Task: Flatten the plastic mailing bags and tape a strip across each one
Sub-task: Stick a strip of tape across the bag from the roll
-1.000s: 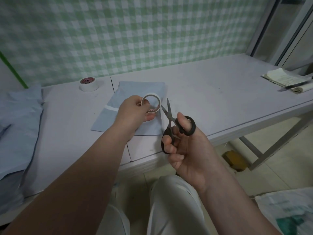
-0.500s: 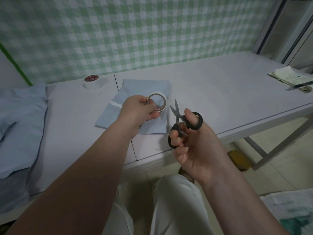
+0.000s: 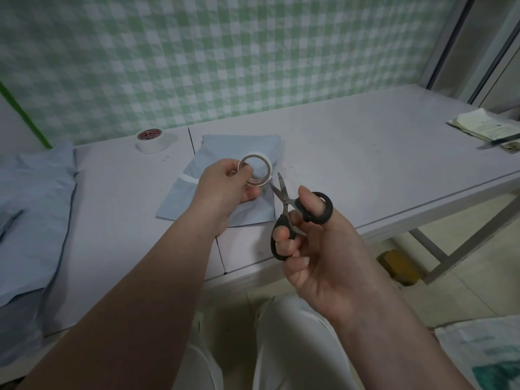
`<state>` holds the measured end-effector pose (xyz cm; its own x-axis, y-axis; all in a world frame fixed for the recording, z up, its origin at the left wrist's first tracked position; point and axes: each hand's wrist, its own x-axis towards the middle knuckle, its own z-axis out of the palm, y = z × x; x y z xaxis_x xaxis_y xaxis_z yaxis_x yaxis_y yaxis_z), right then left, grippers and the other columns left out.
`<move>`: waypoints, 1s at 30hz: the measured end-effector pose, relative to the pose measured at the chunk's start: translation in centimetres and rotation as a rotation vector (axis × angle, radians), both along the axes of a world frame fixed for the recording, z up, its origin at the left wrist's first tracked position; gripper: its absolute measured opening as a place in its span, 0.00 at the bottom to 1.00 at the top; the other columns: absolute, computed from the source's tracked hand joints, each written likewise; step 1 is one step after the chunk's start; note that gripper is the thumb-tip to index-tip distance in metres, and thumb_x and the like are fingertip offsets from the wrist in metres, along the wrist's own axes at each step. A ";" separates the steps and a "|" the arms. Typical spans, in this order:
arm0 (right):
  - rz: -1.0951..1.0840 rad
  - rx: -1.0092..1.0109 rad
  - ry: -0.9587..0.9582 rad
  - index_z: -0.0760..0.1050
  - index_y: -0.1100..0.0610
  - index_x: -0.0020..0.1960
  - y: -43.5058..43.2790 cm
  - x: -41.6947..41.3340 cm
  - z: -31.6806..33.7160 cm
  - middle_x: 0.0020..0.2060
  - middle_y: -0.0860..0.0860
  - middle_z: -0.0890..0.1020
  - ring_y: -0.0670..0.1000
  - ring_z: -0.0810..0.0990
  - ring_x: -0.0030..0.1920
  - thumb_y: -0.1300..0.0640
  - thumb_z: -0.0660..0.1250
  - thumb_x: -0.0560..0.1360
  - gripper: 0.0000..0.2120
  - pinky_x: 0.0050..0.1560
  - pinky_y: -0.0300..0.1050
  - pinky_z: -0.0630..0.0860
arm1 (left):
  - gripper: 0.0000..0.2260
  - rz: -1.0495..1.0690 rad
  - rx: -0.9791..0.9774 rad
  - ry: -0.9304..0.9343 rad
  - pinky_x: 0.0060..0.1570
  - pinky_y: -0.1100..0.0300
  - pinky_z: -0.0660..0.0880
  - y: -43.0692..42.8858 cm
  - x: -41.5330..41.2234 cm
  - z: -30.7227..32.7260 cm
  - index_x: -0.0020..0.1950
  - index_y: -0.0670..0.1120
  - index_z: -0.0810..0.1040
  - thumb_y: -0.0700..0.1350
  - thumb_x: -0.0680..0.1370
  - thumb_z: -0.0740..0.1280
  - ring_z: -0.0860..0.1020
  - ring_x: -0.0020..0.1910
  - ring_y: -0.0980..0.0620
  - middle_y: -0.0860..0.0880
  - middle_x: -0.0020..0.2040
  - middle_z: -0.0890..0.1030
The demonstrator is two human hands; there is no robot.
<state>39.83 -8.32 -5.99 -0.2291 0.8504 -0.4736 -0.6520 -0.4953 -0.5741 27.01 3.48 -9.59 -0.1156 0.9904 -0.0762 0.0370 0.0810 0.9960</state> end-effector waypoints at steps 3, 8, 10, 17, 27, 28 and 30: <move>-0.005 -0.001 -0.004 0.69 0.55 0.34 0.0 -0.1 0.1 0.27 0.53 0.73 0.44 0.70 0.21 0.46 0.69 0.64 0.14 0.17 0.30 0.64 | 0.05 0.003 0.020 0.012 0.36 0.65 0.78 0.0 0.0 -0.1 0.45 0.43 0.77 0.39 0.80 0.63 0.79 0.32 0.56 0.44 0.42 0.78; -0.012 0.014 -0.026 0.71 0.56 0.34 0.2 -0.6 0.2 0.27 0.53 0.73 0.45 0.70 0.21 0.46 0.70 0.65 0.14 0.17 0.31 0.65 | 0.04 -0.002 0.035 0.022 0.39 0.63 0.78 -0.1 -0.1 -0.1 0.46 0.44 0.77 0.40 0.79 0.64 0.80 0.34 0.54 0.44 0.43 0.80; -0.023 0.019 -0.047 0.72 0.56 0.35 0.3 -0.8 0.1 0.27 0.53 0.74 0.45 0.70 0.22 0.46 0.70 0.68 0.14 0.17 0.32 0.66 | 0.04 0.003 0.039 0.023 0.40 0.62 0.78 -0.1 -0.1 -0.2 0.45 0.43 0.77 0.40 0.79 0.64 0.80 0.35 0.53 0.44 0.42 0.80; -0.023 0.034 -0.154 0.74 0.54 0.34 0.1 -1.2 -0.4 0.28 0.53 0.76 0.46 0.72 0.24 0.45 0.70 0.70 0.14 0.20 0.33 0.68 | 0.05 0.022 0.053 0.021 0.46 0.55 0.80 0.0 -0.2 -0.4 0.43 0.43 0.77 0.40 0.78 0.64 0.81 0.36 0.52 0.46 0.39 0.81; -0.018 0.040 -0.182 0.75 0.54 0.37 0.0 -1.3 -0.4 0.28 0.52 0.76 0.45 0.71 0.25 0.45 0.70 0.70 0.13 0.20 0.34 0.68 | 0.06 0.030 0.053 0.011 0.48 0.54 0.80 0.1 -0.1 -0.6 0.43 0.43 0.77 0.41 0.79 0.65 0.80 0.31 0.55 0.48 0.37 0.80; -0.018 0.041 -0.188 0.75 0.55 0.38 0.0 -1.3 -0.4 0.28 0.52 0.76 0.45 0.72 0.25 0.45 0.70 0.70 0.13 0.20 0.34 0.68 | 0.05 0.030 0.056 0.014 0.48 0.54 0.80 0.1 -0.1 -0.7 0.43 0.44 0.77 0.41 0.79 0.65 0.80 0.31 0.56 0.48 0.37 0.80; -0.018 0.046 -0.192 0.76 0.55 0.39 -0.1 -1.3 -0.5 0.28 0.52 0.76 0.45 0.72 0.25 0.46 0.70 0.71 0.12 0.20 0.34 0.68 | 0.05 0.026 0.060 0.023 0.46 0.55 0.80 0.1 -0.2 -0.7 0.43 0.44 0.77 0.40 0.79 0.64 0.80 0.32 0.55 0.47 0.38 0.80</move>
